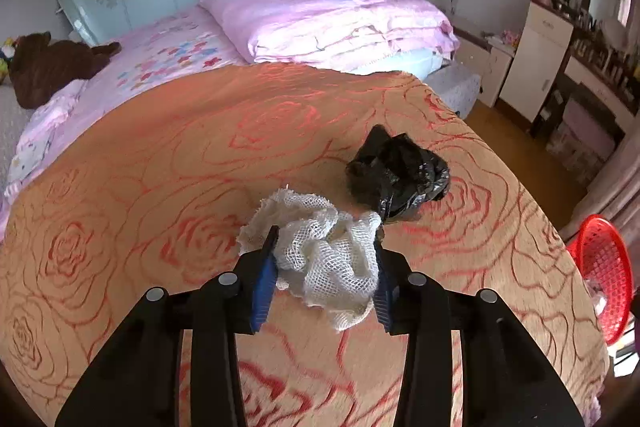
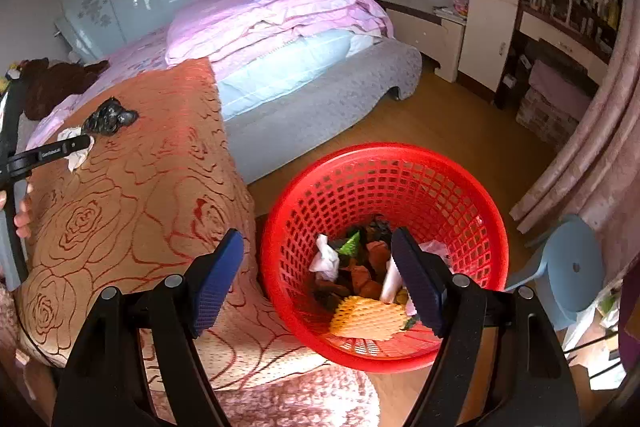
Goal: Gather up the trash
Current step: 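Grasp the white mesh net with the left tool while the right tool grasps the black plastic bag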
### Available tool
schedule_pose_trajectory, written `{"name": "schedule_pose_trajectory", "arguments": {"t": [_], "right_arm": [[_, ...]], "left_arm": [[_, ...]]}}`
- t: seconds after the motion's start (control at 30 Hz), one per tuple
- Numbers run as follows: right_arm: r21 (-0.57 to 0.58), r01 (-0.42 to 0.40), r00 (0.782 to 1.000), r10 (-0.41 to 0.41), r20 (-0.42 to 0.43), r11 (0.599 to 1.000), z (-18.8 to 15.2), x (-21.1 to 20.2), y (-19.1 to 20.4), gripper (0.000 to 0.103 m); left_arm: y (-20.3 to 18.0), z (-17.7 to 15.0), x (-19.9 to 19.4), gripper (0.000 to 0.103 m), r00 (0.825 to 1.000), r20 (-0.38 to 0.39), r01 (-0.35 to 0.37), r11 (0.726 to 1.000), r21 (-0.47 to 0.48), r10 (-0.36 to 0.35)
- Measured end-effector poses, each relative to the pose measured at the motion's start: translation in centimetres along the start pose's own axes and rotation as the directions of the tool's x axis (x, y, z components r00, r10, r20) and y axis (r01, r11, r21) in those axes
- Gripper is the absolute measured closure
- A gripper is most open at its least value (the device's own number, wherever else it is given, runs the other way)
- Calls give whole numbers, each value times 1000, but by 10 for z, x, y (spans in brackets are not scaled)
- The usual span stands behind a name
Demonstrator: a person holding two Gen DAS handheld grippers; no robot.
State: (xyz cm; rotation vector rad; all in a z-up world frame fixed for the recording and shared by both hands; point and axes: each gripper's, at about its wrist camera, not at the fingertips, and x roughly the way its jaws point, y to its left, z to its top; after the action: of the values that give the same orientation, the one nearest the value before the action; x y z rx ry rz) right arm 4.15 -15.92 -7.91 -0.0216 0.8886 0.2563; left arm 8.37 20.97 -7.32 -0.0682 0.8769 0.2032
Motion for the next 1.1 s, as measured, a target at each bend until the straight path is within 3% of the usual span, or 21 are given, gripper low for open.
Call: {"name": "schedule_pose_trajectory", "arguments": {"t": [0.37, 0.53, 0.73, 0.97, 1.1], "right_arm": [[-73, -70, 997, 68, -28, 995, -3, 6, 47, 29], [-101, -131, 991, 130, -19, 986, 12, 10, 82, 29], [-154, -220, 975, 221, -5, 963, 49, 27, 140, 30], [-242, -293, 956, 292, -38, 925, 81, 47, 199, 39], [-269, -360, 932, 353, -76, 893, 94, 56, 225, 43]], "left_arm": [[23, -41, -33, 64, 998, 35, 45, 999, -18, -44], [28, -48, -41, 64, 996, 49, 75, 997, -34, -73], [32, -50, -41, 64, 994, 45, 103, 993, -49, -101], [31, -51, -39, 64, 993, 38, 111, 993, -42, -110], [35, -51, -39, 64, 991, 37, 128, 990, -55, -126]]}}
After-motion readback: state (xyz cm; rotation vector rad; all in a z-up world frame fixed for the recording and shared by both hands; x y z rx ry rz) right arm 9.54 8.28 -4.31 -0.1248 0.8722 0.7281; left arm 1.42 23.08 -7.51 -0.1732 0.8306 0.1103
